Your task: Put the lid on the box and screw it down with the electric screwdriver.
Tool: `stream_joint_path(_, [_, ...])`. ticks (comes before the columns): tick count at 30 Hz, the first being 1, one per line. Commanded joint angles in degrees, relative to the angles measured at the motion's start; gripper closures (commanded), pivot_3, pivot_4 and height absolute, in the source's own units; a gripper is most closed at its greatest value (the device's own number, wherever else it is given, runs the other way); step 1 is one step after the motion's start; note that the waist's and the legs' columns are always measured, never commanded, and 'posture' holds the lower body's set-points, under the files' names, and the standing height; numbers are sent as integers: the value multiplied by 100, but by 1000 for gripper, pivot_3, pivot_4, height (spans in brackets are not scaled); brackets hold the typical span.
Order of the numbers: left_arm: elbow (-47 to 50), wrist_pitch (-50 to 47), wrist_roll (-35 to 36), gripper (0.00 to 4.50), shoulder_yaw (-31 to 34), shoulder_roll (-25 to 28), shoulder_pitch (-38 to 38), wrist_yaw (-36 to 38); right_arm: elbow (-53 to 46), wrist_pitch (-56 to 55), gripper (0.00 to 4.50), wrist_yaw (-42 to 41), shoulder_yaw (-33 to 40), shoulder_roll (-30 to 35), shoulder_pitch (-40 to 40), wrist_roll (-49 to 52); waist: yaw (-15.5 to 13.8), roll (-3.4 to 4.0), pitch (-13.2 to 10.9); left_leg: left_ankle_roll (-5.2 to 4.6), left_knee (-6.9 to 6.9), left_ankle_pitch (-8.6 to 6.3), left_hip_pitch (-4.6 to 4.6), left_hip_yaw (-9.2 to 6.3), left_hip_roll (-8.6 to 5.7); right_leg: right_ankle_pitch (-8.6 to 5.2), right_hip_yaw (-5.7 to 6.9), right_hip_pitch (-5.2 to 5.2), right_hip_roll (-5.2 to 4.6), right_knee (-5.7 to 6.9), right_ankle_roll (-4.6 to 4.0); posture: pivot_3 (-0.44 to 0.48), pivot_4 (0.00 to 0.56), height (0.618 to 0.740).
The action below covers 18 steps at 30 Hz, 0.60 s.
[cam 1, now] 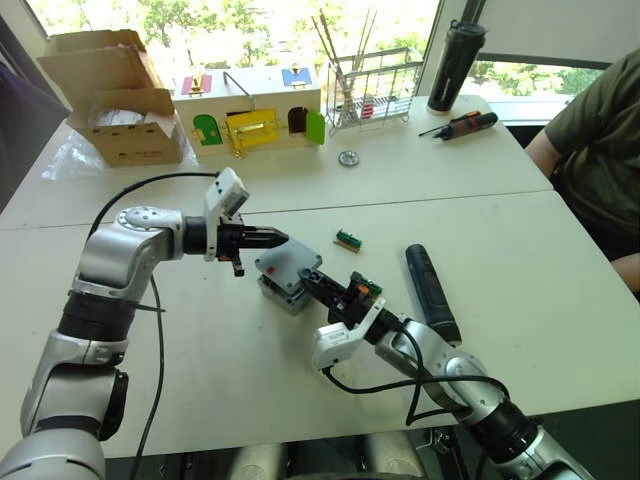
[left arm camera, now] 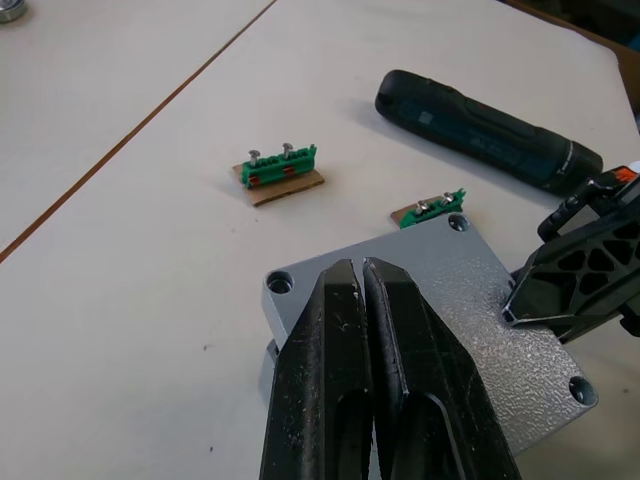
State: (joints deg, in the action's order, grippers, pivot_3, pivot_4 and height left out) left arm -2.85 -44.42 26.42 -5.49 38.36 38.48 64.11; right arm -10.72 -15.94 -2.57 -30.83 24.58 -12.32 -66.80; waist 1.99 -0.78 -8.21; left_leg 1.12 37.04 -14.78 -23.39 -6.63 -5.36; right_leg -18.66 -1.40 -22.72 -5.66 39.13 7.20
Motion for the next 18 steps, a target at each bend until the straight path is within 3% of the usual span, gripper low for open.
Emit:
stream_joint_path(1, [12,163,-75,4411,23,62,1,18,59,-134,4382,77,-138,-62,-84,-10,4,0,0,0,-1,0,0,0,0,0,0,0,0,0,0,0,150,740])
stream_joint_path(18, [136,777,-689,4411,-641,209,-403,278,276,-145,4382,1,-285,16,1,-44,22,0,0,0,-3,0,0,0,1,0,-1,-1,1,0,0,0,150,740])
